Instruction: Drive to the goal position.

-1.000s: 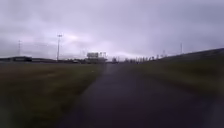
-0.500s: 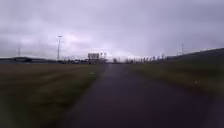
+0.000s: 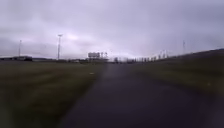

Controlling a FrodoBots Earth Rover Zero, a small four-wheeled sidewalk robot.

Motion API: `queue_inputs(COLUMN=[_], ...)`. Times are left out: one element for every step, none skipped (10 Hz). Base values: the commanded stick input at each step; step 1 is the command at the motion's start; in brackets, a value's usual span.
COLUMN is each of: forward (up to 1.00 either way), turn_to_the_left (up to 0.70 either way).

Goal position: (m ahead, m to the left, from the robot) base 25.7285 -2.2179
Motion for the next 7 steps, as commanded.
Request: queue_inputs(forward=[1.00, 1.00, 1.00, 1.00, 1.00, 1.00, 1.00], turn_to_the_left=[-0.19, -0.10, 0.00, 0.00, 0.00, 0.00, 0.00])
